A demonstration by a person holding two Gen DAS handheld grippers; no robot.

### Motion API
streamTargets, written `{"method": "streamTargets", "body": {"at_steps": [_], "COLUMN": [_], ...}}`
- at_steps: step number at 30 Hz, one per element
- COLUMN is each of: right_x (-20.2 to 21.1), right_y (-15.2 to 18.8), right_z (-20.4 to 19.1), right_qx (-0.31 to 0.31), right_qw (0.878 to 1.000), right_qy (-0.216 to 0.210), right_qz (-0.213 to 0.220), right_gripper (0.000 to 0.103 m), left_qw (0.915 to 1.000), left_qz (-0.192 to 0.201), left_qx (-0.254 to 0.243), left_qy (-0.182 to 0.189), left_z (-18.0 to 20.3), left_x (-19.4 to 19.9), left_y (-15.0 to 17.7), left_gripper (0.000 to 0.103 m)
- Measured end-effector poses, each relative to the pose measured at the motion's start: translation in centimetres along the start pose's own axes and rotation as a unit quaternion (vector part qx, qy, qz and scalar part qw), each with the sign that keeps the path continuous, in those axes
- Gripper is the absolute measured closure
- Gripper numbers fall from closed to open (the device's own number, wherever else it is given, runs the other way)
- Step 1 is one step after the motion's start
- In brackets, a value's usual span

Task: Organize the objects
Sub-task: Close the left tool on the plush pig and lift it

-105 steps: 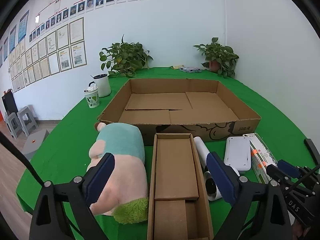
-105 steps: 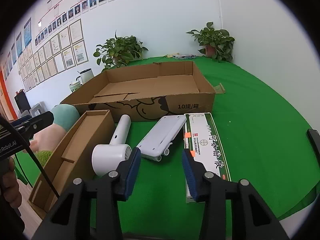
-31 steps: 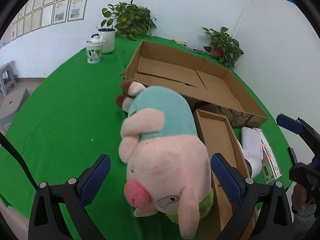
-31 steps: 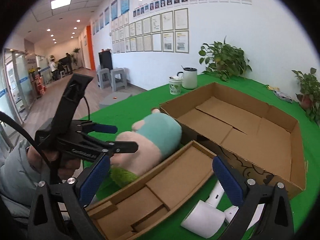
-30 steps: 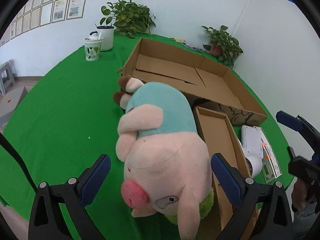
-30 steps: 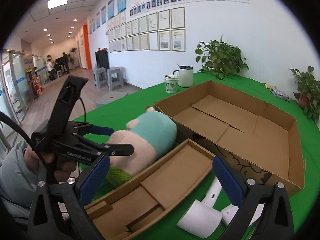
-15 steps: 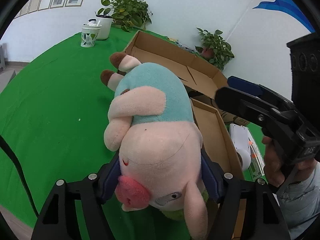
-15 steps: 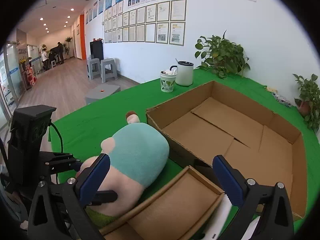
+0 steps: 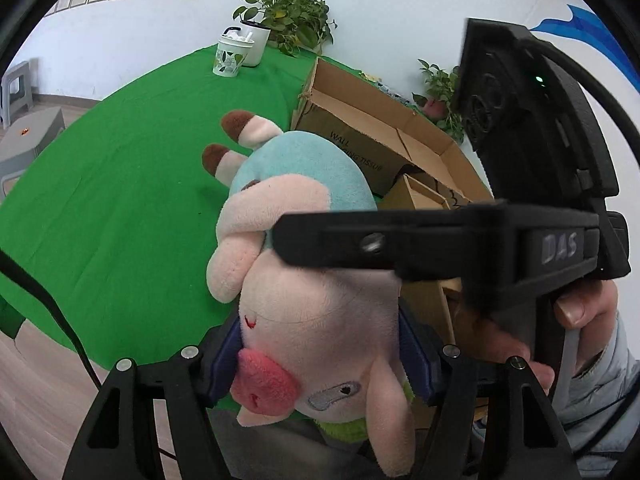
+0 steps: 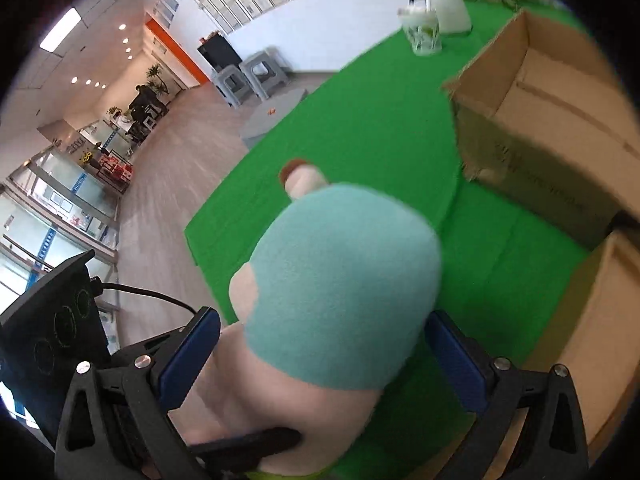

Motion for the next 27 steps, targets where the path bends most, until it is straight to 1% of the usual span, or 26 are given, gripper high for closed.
{"method": "streamTargets", "body": {"at_steps": [3,5,8,11,14,22,25,27], "right_x": [0.1,0.0,-0.2,-0.2,-0.5,0.4,1.2,2.1], "right_y": [0.4,0.6,0.6,0.5,0.6,1.4,2.0,2.0], "right_z": [0.2,0.7,0.8,0.8,0.9,1.5,2.3,2.8], "right_qx": [-0.015,-0.029,-0.033,-0.034,-0.032,-0.036,-0.044,-0.051], "right_qw": [1.0,0.999,0.999,0.999,0.998,0.997,0.997,0.996], "right_qy": [0.013,0.015,0.03,0.041,0.051,0.048,0.04,0.031], "right_qz": [0.004,0.002,0.003,0.008,0.014,0.04,0.052,0.067], "right_gripper": [0.0,0.0,0.001,0.001,0.005,0.015,0.016,0.017], "left_qw": [0.9999,0.9995,0.9985,0.9984,0.9982,0.9963,0.9951,0.9934], "left_qz": [0.002,0.004,0.008,0.011,0.013,0.022,0.023,0.028], "left_qx": [-0.009,-0.026,-0.043,-0.043,-0.041,-0.049,-0.063,-0.079], "left_qy": [-0.004,-0.015,-0.031,-0.036,-0.041,-0.067,-0.072,-0.078], "left_z": [0.2,0.6,1.4,1.6,1.8,3.3,4.5,5.6], "left_x": [-0.2,-0.2,-0.5,-0.5,-0.6,-0.5,-0.1,0.3], "left_y": [-0.1,-0.2,-0.2,-0.2,-0.1,0.3,0.9,0.8], "left_gripper": [0.037,0.037,0.037,0.037,0.037,0.04,0.041,0.041]}}
Point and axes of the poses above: each gripper's, at about its wrist camera, not at the fingertips, and x roughly against the way its jaws point, z to its right, y to its underside, the point moved 3 cm from there along -x, roughly the way its jaws point, and after that the axes turned 14 degrees about -z, right-handed, at the moved point
